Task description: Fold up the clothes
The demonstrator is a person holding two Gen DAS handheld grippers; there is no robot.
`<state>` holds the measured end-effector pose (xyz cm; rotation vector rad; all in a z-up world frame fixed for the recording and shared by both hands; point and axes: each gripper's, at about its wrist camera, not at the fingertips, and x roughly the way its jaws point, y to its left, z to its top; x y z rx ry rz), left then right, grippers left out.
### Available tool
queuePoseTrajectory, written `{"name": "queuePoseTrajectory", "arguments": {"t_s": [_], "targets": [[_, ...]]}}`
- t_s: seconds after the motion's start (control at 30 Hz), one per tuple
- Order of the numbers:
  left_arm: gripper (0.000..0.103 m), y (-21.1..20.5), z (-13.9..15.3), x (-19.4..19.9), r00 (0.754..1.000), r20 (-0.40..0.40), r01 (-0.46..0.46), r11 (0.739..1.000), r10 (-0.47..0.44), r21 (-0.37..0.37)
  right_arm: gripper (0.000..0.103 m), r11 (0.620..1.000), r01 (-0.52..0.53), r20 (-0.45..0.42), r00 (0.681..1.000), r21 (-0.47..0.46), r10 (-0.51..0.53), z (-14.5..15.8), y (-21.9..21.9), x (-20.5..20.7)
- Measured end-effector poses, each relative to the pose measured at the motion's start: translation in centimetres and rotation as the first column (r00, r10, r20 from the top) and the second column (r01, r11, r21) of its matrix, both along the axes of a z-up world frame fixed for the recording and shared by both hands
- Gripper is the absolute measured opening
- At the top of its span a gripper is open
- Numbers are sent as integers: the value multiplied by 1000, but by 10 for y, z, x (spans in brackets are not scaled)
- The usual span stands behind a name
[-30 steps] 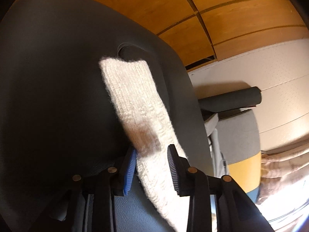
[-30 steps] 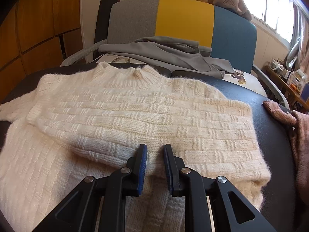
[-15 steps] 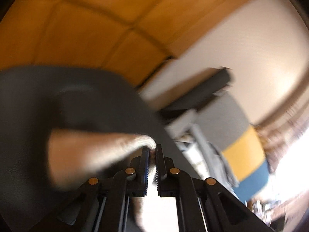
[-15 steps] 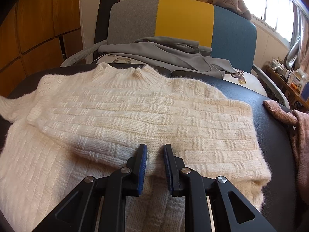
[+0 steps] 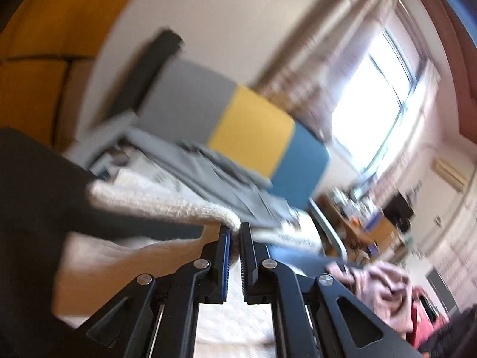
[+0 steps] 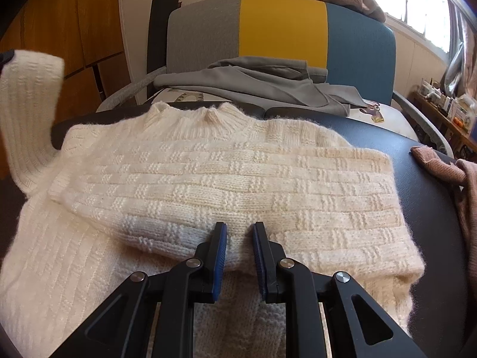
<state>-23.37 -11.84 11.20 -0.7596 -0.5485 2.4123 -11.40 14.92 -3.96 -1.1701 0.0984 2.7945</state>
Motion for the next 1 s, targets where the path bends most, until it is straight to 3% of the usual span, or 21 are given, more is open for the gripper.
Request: {"name": "queuePoseTrajectory", "arguments": {"t_s": [0.07,0.17,0.37,0.43,0.6,0.73,0.83,0.87,0.93,1.0], "targets": [[4,34,-20,8,998,35,48,999,-47,-23,19,1000,0,-1,1000,-2,0,0,1,1],[5,85,-52,12,993,70,105,988,-98,-115,19,1000,-1,-1,1000,-5,1,0,2,1],[7,141,-97,42,979,91,203,919,-183,-337,19,1000,-1,-1,1000,-5,1,0,2,1],[10,142,-104,52,977,91,214,911,-194,-353,19,1000,-1,-1,1000,-5,1,0,2,1],[12,93,-102,69,985,71,172,957,-159,-235,19,1000,-1,0,1000,-3,1,0,1,1],[13,42,-103,87,999,37,44,975,-37,-219,19,994,-82,-30,996,74,84,12,-24,2],[13,3,-119,82,987,103,-101,973,124,-208,21,973,-166,-56,983,160,176,25,-51,3],[13,-12,-131,76,971,165,-142,973,172,-180,28,963,-192,-62,976,189,207,29,-60,4],[9,-42,-161,66,914,317,-228,968,251,-108,42,938,-244,-73,960,246,269,37,-78,5],[4,-63,-173,65,901,361,-268,963,241,26,63,907,-292,-79,941,304,330,46,-96,6]]}}
